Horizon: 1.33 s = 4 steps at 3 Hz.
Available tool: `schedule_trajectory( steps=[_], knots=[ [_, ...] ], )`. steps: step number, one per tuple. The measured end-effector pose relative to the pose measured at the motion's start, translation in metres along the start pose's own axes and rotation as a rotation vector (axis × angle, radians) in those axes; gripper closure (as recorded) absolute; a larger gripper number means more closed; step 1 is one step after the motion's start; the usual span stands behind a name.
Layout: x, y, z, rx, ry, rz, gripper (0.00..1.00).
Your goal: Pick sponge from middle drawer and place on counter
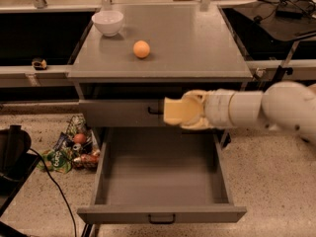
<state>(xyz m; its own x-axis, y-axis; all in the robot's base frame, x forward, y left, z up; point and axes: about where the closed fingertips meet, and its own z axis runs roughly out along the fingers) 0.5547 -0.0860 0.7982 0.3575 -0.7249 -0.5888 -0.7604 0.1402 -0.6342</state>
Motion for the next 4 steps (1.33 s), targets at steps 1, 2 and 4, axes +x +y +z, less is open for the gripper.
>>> schedule_trajectory(
  steps=[1, 2, 4],
  knots=[
    [0.000, -0.094, -0.042, 0.096, 0.090, -0.056, 1.00],
    [0.000, -0.093, -0.042, 0.094, 0.090, -0.056, 1.00],
    [0.017, -0.146, -0.039, 0.172, 0.122, -0.034, 1.00]
  ],
)
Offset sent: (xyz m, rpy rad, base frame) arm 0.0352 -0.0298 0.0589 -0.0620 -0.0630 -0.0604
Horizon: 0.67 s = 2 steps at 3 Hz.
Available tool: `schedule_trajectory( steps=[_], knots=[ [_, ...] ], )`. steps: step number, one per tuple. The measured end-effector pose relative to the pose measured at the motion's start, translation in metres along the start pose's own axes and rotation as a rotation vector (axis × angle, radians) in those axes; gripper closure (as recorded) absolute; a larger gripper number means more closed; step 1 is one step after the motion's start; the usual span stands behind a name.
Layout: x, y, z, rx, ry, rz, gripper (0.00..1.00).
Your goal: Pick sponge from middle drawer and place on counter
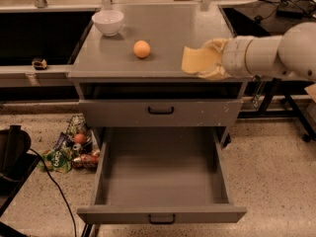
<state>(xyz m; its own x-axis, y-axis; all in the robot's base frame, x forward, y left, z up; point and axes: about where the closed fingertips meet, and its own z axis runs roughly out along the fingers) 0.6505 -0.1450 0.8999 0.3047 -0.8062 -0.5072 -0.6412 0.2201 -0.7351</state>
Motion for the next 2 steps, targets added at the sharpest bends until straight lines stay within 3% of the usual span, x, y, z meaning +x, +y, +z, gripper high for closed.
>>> schedule_trajectory(
  steps=[2],
  knots=[
    [0.035, -0.129, 0.018, 0.171, 0.035, -0.037, 1.00]
  ],
)
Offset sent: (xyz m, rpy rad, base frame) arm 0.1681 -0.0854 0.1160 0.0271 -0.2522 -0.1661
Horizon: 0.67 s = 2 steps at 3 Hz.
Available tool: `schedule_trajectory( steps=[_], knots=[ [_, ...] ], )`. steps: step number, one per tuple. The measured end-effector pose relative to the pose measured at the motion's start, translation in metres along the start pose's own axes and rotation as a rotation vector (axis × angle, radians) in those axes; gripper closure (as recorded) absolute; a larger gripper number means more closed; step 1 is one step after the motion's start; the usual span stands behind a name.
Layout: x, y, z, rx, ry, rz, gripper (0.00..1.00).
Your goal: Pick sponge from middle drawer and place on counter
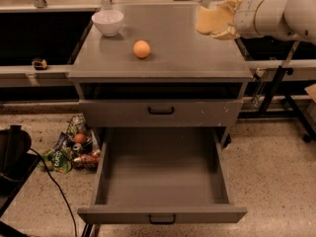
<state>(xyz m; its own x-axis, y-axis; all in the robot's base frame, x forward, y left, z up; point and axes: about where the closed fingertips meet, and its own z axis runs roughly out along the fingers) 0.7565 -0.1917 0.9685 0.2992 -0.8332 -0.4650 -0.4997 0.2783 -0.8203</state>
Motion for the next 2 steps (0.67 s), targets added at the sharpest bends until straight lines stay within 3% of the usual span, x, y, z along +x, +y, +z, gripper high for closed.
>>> schedule_trajectory(
  steps=[1, 2],
  knots=[
    [0.028, -0.036, 0.017, 0.063, -0.014, 0.031, 1.00],
    [0.030, -0.061, 0.007, 0.113, -0.017, 0.033, 1.00]
  ],
)
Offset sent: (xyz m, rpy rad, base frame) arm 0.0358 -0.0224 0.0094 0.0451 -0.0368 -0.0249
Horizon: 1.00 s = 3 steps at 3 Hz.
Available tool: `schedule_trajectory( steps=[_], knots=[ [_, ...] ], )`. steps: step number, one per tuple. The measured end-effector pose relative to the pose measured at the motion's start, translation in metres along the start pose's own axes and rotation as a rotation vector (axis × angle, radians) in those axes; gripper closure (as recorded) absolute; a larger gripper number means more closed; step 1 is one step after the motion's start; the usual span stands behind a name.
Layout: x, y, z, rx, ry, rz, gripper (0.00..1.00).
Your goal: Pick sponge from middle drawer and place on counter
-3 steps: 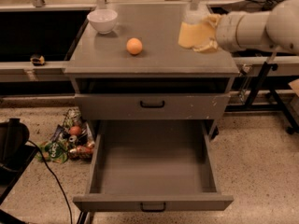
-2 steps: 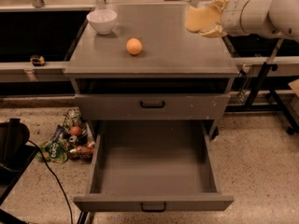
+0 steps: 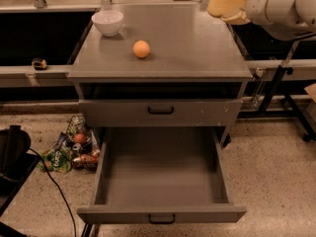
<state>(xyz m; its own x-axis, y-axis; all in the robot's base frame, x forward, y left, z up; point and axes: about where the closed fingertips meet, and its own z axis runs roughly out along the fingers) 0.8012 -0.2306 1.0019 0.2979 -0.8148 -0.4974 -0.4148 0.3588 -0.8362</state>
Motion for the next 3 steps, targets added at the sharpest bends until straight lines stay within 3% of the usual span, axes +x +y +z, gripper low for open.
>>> schedule_trajectory(
  steps=[1, 2, 3],
  knots=[
    [0.000, 0.000, 0.000, 0.000, 0.000, 0.000, 1.00],
    [0.006, 0.007, 0.028, -0.022, -0.008, 0.029, 1.00],
    [0.018, 0.023, 0.072, -0.047, -0.003, 0.096, 1.00]
  ],
)
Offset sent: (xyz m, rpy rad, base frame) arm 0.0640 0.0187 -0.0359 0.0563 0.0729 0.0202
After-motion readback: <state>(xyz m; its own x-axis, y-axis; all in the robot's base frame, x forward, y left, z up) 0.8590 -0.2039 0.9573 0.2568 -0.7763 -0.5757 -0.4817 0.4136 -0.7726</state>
